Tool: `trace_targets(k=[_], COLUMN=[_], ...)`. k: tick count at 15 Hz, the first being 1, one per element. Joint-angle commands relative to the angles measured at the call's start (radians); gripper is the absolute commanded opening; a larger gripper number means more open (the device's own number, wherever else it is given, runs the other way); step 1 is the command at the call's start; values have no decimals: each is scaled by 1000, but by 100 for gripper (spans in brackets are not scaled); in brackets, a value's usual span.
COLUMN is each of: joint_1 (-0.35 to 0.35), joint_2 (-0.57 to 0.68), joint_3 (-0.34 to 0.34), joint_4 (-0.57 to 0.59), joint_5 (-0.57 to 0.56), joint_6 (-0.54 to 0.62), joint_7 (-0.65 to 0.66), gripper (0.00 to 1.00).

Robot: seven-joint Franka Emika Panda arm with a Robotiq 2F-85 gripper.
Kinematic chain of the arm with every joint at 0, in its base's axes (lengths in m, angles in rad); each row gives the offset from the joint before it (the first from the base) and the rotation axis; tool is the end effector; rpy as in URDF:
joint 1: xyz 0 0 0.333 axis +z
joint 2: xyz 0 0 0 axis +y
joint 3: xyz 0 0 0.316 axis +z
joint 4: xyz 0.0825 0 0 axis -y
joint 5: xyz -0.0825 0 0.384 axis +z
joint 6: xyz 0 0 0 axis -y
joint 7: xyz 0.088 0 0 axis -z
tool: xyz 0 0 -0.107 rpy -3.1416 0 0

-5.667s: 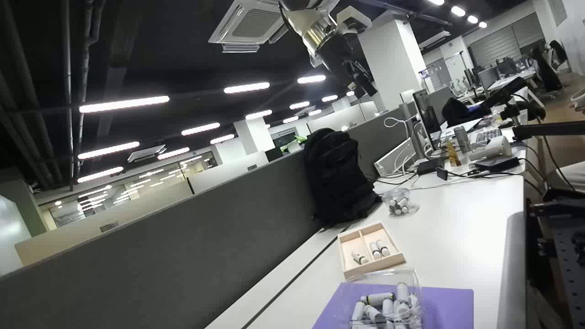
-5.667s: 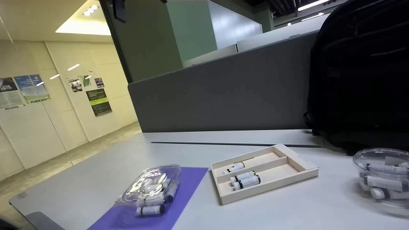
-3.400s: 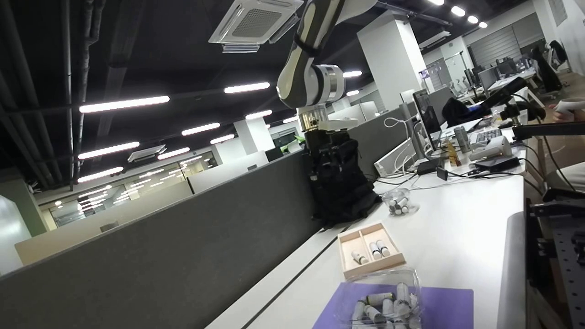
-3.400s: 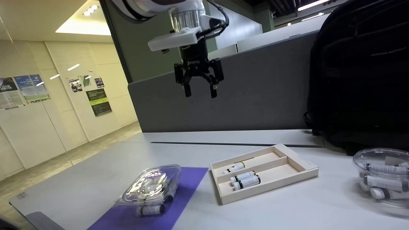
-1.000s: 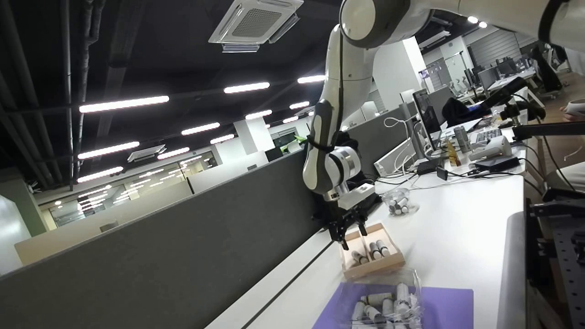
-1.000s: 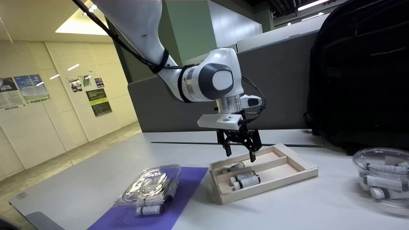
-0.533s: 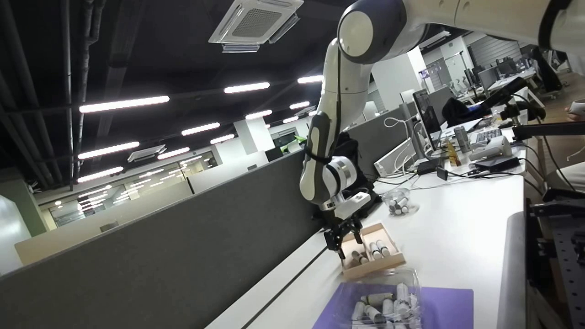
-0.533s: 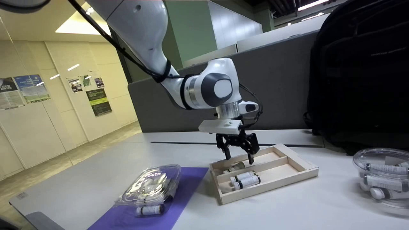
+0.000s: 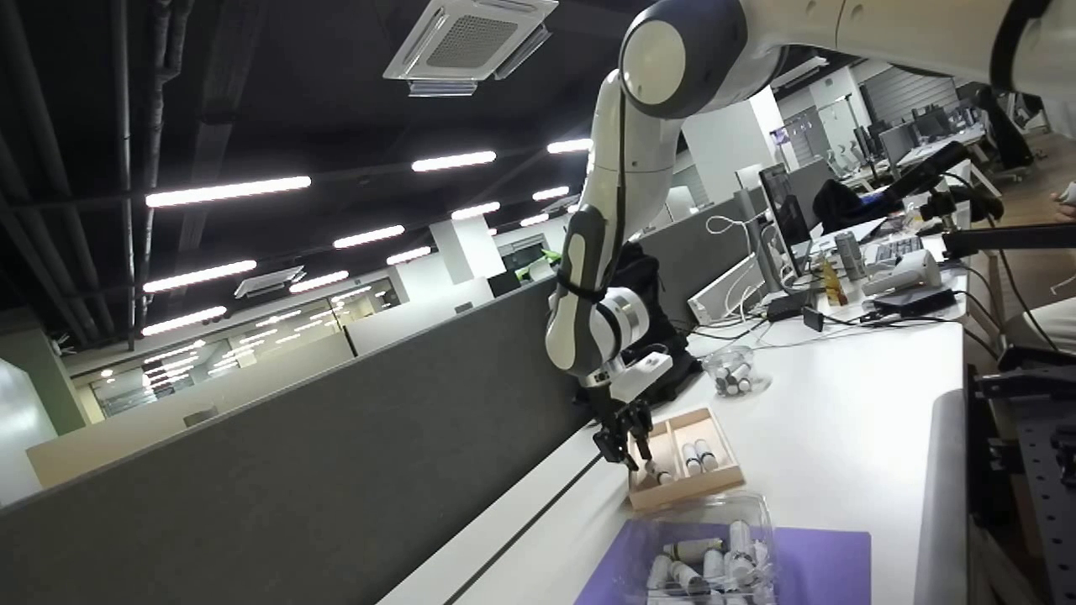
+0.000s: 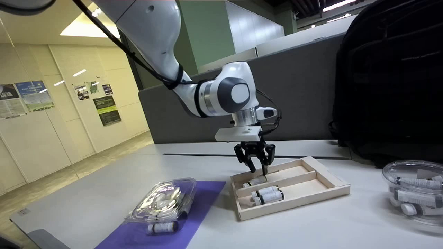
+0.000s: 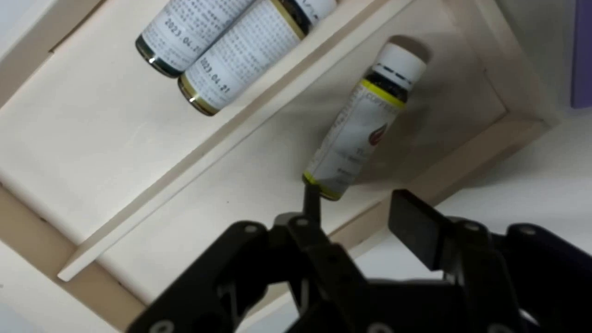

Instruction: Remove a bottle from the left compartment of the tray and put it on the table

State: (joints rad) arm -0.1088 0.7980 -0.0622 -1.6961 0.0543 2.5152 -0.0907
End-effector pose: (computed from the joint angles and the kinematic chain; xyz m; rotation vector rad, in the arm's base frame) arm 0.6625 -0.1111 0.1338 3.1222 -0.1636 0.0334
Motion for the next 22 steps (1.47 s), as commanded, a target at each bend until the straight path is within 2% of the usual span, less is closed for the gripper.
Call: trace_targets(k=[1, 2, 4, 9, 10, 11, 12, 14, 15, 22], joint_1=[-13, -16, -24, -34, -33, -33, -33, -32, -31, -37], joint_2=[7, -1, -12, -11, -9, -7, -5, -1, 1, -20], joint_3=[11, 12, 15, 18, 17, 17, 18, 18, 19, 35], joint_4=[5, -6, -22, -45, -46, -47, -47, -46, -46, -60], joint_5=[-23, -24, -22, -20, -21, -22, -20, -22, -23, -14], joint_6=[6, 13, 12, 12, 12, 11, 12, 11, 12, 8], joint_7=[-21, -27, -40, -56, -56, -56, -56, -58, -59, -74], gripper=[32, 58, 59, 93, 99, 100, 70, 68, 62, 12])
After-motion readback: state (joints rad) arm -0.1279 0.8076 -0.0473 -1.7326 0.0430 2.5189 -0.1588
